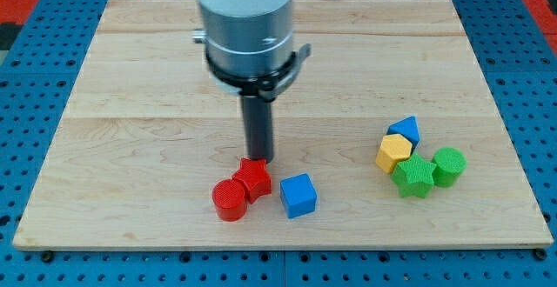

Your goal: Move the blue blocks into the red blocks

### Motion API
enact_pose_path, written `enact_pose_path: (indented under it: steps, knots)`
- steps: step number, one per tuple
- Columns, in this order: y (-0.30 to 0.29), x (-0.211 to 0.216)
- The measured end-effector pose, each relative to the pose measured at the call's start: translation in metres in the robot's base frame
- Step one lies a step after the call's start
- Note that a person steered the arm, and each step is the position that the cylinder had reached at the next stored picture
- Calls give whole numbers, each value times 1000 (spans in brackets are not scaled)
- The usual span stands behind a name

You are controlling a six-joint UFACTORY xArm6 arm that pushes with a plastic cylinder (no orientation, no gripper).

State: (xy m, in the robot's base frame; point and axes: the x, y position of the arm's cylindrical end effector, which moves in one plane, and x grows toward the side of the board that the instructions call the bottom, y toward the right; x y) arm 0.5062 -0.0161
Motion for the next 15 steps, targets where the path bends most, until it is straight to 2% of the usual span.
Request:
enact_pose_path:
  steps: [2, 6, 8, 11, 15]
  knots:
    - [43, -3]
    - [94, 39]
    - [88, 58]
    - [21, 58]
    - [41, 57]
